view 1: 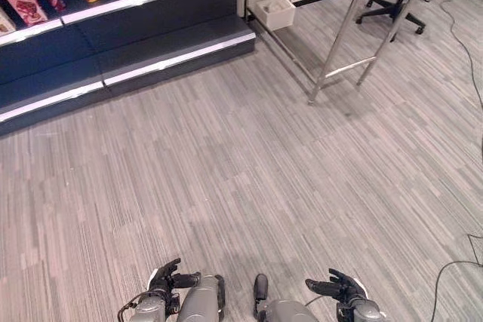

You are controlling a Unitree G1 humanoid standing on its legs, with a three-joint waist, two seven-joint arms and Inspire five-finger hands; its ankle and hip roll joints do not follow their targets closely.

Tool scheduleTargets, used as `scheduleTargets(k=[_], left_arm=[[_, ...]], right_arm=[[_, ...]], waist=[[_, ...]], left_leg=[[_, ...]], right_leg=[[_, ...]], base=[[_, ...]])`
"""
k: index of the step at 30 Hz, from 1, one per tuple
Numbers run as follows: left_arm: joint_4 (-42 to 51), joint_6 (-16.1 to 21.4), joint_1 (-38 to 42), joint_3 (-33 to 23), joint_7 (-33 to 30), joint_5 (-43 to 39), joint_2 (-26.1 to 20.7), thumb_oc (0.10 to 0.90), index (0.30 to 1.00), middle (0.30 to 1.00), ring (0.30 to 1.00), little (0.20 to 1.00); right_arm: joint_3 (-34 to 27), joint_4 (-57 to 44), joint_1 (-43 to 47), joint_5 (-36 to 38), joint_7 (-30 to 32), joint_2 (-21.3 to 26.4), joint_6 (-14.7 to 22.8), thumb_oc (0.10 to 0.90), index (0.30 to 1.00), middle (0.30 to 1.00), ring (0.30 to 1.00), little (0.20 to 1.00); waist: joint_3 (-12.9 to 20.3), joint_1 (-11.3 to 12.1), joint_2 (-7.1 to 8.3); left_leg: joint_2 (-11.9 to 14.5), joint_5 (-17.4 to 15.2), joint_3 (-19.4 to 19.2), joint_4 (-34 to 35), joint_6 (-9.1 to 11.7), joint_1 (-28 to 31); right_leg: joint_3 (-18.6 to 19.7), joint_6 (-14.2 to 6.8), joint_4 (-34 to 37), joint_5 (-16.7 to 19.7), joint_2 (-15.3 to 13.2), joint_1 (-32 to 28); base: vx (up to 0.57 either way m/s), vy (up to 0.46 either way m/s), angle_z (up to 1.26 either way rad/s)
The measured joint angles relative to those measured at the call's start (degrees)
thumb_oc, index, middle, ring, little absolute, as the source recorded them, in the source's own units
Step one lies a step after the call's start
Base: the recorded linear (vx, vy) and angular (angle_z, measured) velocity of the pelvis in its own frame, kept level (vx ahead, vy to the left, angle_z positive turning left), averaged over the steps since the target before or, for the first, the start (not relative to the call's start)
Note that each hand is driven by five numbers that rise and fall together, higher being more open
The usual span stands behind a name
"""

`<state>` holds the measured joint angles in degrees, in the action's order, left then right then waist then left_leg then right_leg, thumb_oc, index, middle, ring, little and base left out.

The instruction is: Put the goods on the table back onto the shelves and tidy them up.

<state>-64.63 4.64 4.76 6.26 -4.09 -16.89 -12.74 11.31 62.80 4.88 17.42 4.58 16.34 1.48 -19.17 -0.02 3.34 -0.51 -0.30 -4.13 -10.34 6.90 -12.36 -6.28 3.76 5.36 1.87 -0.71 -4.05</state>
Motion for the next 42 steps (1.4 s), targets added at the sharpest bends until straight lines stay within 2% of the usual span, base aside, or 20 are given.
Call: scheduleTargets(k=[1, 4, 6, 7, 9, 13, 15, 17, 18, 19, 23, 26, 28, 30, 32, 35, 36, 39, 40, 42], left_arm=[[-0.05, 0.78, -1.02, -1.01, 0.15, 0.10, -0.08, 0.800, 0.900, 0.900, 0.900, 0.900], [-2.11, -1.35, -3.71, -5.22, -1.58, -1.01, 0.00, 0.800, 0.900, 0.900, 0.900, 0.900], [-4.44, -1.88, -4.82, -4.85, -1.56, -1.01, -0.22, 0.800, 0.900, 0.900, 0.900, 0.900], [-4.06, -2.67, -7.61, -4.49, -1.69, -1.04, 0.14, 0.800, 0.900, 0.900, 0.900, 0.900], [0.09, -3.08, -10.44, -3.94, -1.81, -1.05, 0.34, 0.800, 0.900, 0.900, 0.900, 0.900], [4.58, -2.05, -9.12, -1.54, -2.07, -1.56, -2.09, 0.800, 0.900, 0.900, 0.900, 0.900], [6.24, -0.64, -6.90, -1.77, -2.15, -1.65, -2.23, 0.800, 0.900, 0.900, 0.900, 0.900], [3.80, -1.63, -4.04, -1.79, -2.69, -1.64, -1.58, 0.800, 0.900, 0.900, 0.900, 0.900], [3.96, -1.90, -3.89, -1.84, -2.70, -1.60, -1.46, 0.800, 0.900, 0.900, 0.900, 0.900], [2.97, -1.58, -2.63, -2.49, -2.81, -1.53, -1.34, 0.800, 0.900, 0.900, 0.900, 0.900], [1.57, -1.51, -1.65, -2.55, -2.65, 0.10, -2.20, 0.800, 0.900, 0.900, 0.900, 0.900], [1.76, -1.44, -2.18, -1.78, -2.43, 1.33, -1.95, 0.800, 0.900, 0.900, 0.900, 0.900], [2.03, -1.60, -4.75, -1.81, -1.59, 1.72, -0.28, 0.800, 0.900, 0.900, 0.900, 0.900], [1.62, -2.08, -5.54, -1.73, -1.67, 2.44, 1.25, 0.800, 0.900, 0.900, 0.900, 0.900], [2.29, -2.16, -3.54, -0.09, -0.94, 2.50, 1.05, 0.800, 0.900, 0.900, 0.900, 0.900], [2.69, -2.15, -2.78, -0.38, -0.35, 2.37, 1.06, 0.800, 0.900, 0.900, 0.900, 0.900], [3.05, -2.00, -2.62, -0.72, -0.44, 2.30, 0.93, 0.800, 0.900, 0.900, 0.900, 0.900], [3.02, -2.04, -3.16, -0.41, -0.29, 2.25, 0.22, 0.800, 0.900, 0.900, 0.900, 0.900], [4.65, -1.75, -1.40, 1.83, -0.47, 2.26, -0.38, 0.800, 0.900, 0.900, 0.900, 0.900], [6.32, -1.02, -1.53, 1.21, -0.37, 2.14, -0.61, 0.800, 0.900, 0.900, 0.900, 0.900]], right_arm=[[1.48, 2.16, 1.27, -0.25, -0.76, 0.55, -0.67, 0.800, 0.900, 0.900, 0.900, 0.900], [-2.71, 0.71, 0.79, -0.56, -0.08, 0.18, -0.08, 0.800, 0.900, 0.900, 0.900, 0.900], [-1.56, 1.18, 0.38, -0.90, -0.39, 0.05, 0.23, 0.800, 0.900, 0.900, 0.900, 0.900], [0.01, 1.16, -0.74, -1.44, -0.67, -0.04, 0.55, 0.800, 0.900, 0.900, 0.900, 0.900], [0.49, -1.62, -1.93, -2.04, -0.74, -0.25, 0.67, 0.800, 0.900, 0.900, 0.900, 0.900], [-0.79, -2.86, -5.78, -2.10, -0.53, -1.52, -0.26, 0.800, 0.900, 0.900, 0.900, 0.900], [-1.98, -3.63, -6.31, -2.15, -0.51, -1.85, -0.24, 0.800, 0.900, 0.900, 0.900, 0.900], [-5.40, -5.05, -4.96, -1.97, -0.41, -2.10, -0.02, 0.800, 0.900, 0.900, 0.900, 0.900], [-5.38, -4.92, -4.33, -1.79, -0.41, -1.96, 0.54, 0.800, 0.900, 0.900, 0.900, 0.900], [-5.66, -5.03, -3.44, -0.85, -0.47, -1.93, 0.70, 0.800, 0.900, 0.900, 0.900, 0.900], [-5.70, -4.67, -4.15, -0.71, -0.60, -2.47, 0.45, 0.800, 0.900, 0.900, 0.900, 0.900], [-6.88, -4.51, -4.86, -0.99, -0.51, -2.31, 0.21, 0.800, 0.900, 0.900, 0.900, 0.900], [-7.06, -1.67, -5.63, -1.94, -0.63, -1.15, -0.12, 0.800, 0.900, 0.900, 0.900, 0.900], [-7.06, 0.04, -5.10, -2.13, -0.61, -0.42, 0.13, 0.800, 0.900, 0.900, 0.900, 0.900], [-7.37, -0.32, -4.92, -2.19, -0.65, 0.19, -0.27, 0.800, 0.900, 0.900, 0.900, 0.900], [-7.23, -0.76, -4.88, -1.49, -0.68, 1.17, 0.13, 0.800, 0.900, 0.900, 0.900, 0.900], [-7.05, -0.76, -5.07, -0.95, -0.67, 1.14, 0.44, 0.800, 0.900, 0.900, 0.900, 0.900], [-5.62, -0.70, -4.69, -0.62, -0.56, 0.94, 0.52, 0.800, 0.900, 0.900, 0.900, 0.900], [-6.46, -1.14, -4.71, -0.28, -0.47, 1.24, 0.43, 0.800, 0.900, 0.900, 0.900, 0.900], [-6.51, -0.86, -3.10, -0.26, -0.20, 1.17, -0.93, 0.800, 0.900, 0.900, 0.900, 0.900]], waist=[[0.44, 1.46, -0.73], [1.93, 4.86, -2.71], [4.48, 6.75, -1.33], [7.36, 7.36, -0.13], [8.24, 6.22, -1.90], [9.79, 3.87, 0.63], [9.20, 3.13, -0.39], [6.63, 1.53, -3.65], [6.11, 0.43, -5.35], [5.52, -1.22, -6.40], [5.31, -3.77, -4.08], [5.45, -4.31, -3.00], [6.13, -3.85, -3.14], [6.74, -4.24, -4.64], [6.84, -4.02, -3.47], [6.74, -4.92, -3.87], [6.85, -5.33, -3.54], [6.81, -5.35, -2.51], [4.75, -3.50, -0.90], [2.87, -0.53, 1.33]], left_leg=[[1.42, -0.38, -0.29, 16.26, 0.48, 3.65], [4.63, 3.60, -3.39, 15.45, 1.03, 3.39], [3.16, 4.33, -3.36, 11.73, -0.78, 3.14], [1.17, 3.17, -4.21, 11.31, -4.26, 4.39], [1.63, 5.33, -5.71, 11.47, -9.87, 7.06], [-4.21, 3.96, -5.12, 12.83, -12.76, 11.35], [-5.35, 0.84, -2.86, 12.56, -15.74, 13.46], [-4.63, 0.16, -1.94, 12.86, -15.52, 16.83], [-4.15, -0.42, -1.11, 12.95, -14.58, 17.79], [-4.79, -2.46, 0.21, 13.34, -12.67, 19.40], [-6.55, -6.82, 3.45, 14.68, -10.38, 26.15], [-6.50, -7.83, 3.61, 15.39, -10.19, 30.20], [-6.20, -9.58, 3.78, 13.57, -7.15, 35.19], [-3.73, -9.75, 5.37, 9.02, -5.67, 34.56], [-0.22, -11.17, 4.47, 0.47, -1.21, 27.81], [2.03, -6.48, 4.06, -14.53, 5.15, 22.59], [2.79, 1.30, 2.66, -29.55, 6.15, 15.76], [4.28, -1.62, 3.45, -36.17, 6.03, 9.85], [3.92, -4.94, 2.00, -39.37, 0.20, 4.65], [2.72, -6.41, 0.44, -28.22, -1.52, 0.96]], right_leg=[[2.31, -0.64, -0.15, -1.05, 0.86, -0.04], [7.69, -0.87, 0.47, -2.99, 2.97, -3.11], [10.37, -1.46, -0.58, -5.57, 0.77, -3.18], [9.21, -4.00, -5.42, -7.38, -1.52, -2.61], [4.64, -11.00, -32.47, -13.46, -2.86, 8.39], [4.41, -13.61, -58.21, -10.44, -10.12, 20.55], [3.83, -12.09, -56.34, -11.05, -10.41, 21.87], [-4.68, -8.49, -50.35, -12.80, -11.42, 22.24], [-7.44, -8.49, -40.49, -12.38, -10.41, 22.40], [-7.54, -10.83, -20.28, -9.15, -8.02, 23.42], [-5.92, -12.17, -0.84, -0.28, -3.77, 24.66], [-9.69, -9.83, -3.70, 1.22, -3.04, 24.66], [-10.48, 1.34, -5.30, 9.66, -2.09, 20.30], [-10.30, 1.57, -5.71, 11.93, -0.88, 18.22], [-9.41, 2.72, -0.86, 11.12, 0.21, 12.86], [-9.92, 1.75, -0.43, 7.21, 2.10, 7.24], [-10.68, 1.66, -2.36, 3.85, 2.60, 5.70], [-8.82, 2.66, -1.05, 2.65, 1.75, 1.95], [-5.82, 2.91, -0.65, 0.23, -0.06, 0.50], [-3.21, 1.61, -0.15, 1.30, -2.39, -1.42]], base=[[0.45, 0.160, -0.77], [0.52, 0.186, -0.69], [0.47, 0.198, -0.90], [0.41, 0.241, -1.17], [0.21, 0.228, -0.57], [0.20, 0.170, 0.30], [0.47, 0.166, 0.23], [0.38, -0.020, 0.13], [0.52, -0.078, 0.29], [0.44, -0.074, 0.37], [0.50, -0.085, 0.49], [0.45, -0.122, 0.75], [0.57, -0.239, 0.35], [0.44, -0.203, 0.19], [0.44, -0.242, 0.25], [0.24, -0.250, -0.10], [0.08, -0.103, -0.29], [0.34, -0.240, -0.18], [0.18, 0.000, -0.36], [0.23, 0.024, -0.73]])
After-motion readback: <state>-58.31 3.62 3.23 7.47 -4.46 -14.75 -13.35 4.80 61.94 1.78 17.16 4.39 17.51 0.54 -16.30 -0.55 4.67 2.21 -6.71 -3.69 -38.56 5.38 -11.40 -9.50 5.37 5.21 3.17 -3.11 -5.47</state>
